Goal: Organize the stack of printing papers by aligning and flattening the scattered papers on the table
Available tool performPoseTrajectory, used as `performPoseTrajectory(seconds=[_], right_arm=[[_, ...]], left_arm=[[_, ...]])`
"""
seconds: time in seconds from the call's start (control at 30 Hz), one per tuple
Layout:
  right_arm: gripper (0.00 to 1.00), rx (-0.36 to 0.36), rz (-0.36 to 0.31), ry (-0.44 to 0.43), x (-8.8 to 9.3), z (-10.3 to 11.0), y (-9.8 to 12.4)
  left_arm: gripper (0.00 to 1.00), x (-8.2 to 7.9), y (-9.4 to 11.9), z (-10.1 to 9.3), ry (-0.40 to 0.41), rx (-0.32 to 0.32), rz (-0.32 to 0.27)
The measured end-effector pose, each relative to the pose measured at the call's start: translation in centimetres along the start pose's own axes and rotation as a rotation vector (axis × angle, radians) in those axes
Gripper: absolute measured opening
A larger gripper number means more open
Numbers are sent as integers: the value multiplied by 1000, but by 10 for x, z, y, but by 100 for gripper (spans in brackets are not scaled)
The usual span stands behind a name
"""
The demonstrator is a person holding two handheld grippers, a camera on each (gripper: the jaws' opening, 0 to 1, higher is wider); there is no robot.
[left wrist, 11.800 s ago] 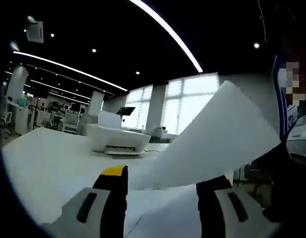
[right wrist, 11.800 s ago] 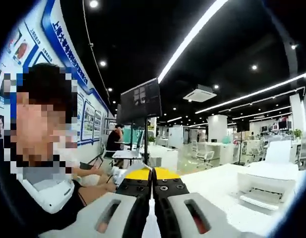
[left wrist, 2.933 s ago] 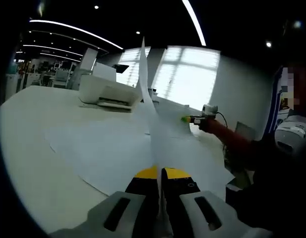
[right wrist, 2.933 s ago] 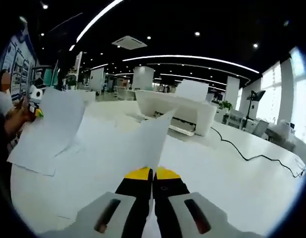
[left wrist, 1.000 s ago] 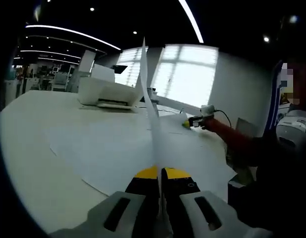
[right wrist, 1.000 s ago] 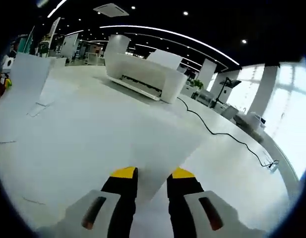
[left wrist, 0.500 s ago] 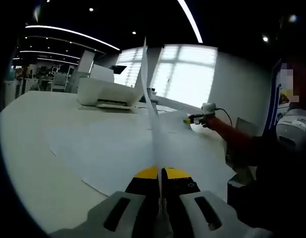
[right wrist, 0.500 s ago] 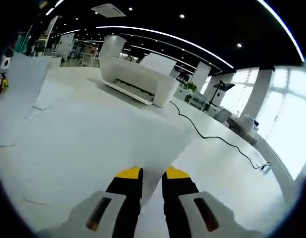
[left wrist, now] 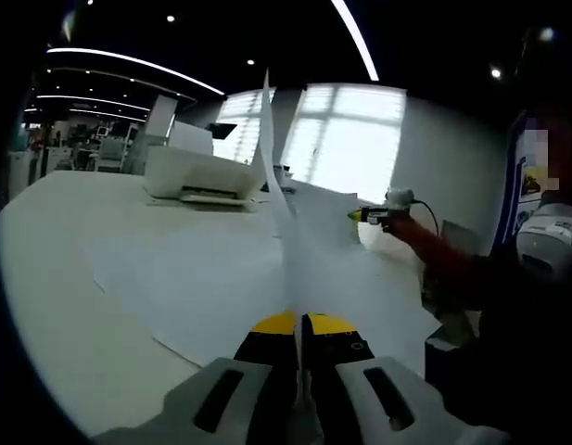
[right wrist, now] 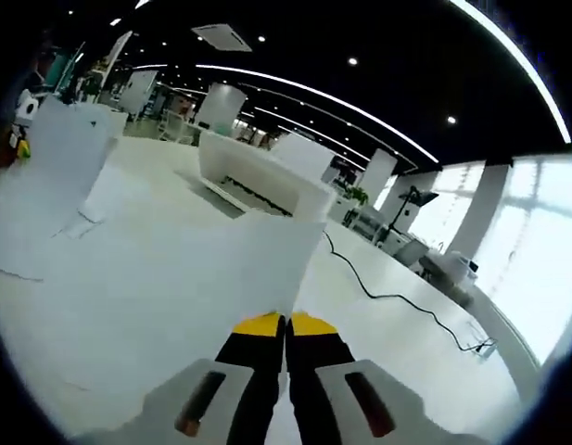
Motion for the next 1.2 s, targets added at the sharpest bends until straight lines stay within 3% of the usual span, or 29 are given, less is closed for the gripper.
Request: performPoseTrajectory(seconds=[0.3, 0.53, 0.67, 0.9, 1.2], right_arm=[[0, -33, -170, -35, -57, 1, 26], [0, -66, -249, -32, -98, 5, 51], [0, -102, -280, -58, -111, 9, 58], [0, -123, -290, -109, -117, 5, 60], [0, -85, -340, -157, -130, -11, 71]], left_arm=[[6, 0, 2, 3, -10, -9, 1], [6, 0, 2, 3, -24, -12, 4], [6, 0, 2, 2, -28, -11, 3], [6, -1, 1, 0, -29, -4, -4], [6, 0, 0, -1, -28, -4, -4]])
Point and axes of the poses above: the point that each gripper's makers call its tool centre point, and the gripper's own axes: y roughly backward along the fingers, z roughly to its left, x roughly out of its underside, the point moved 3 cm from there along y, roughly backward along the fingers, and after that the axes turned 14 degrees about x, right-handed, at the moved point
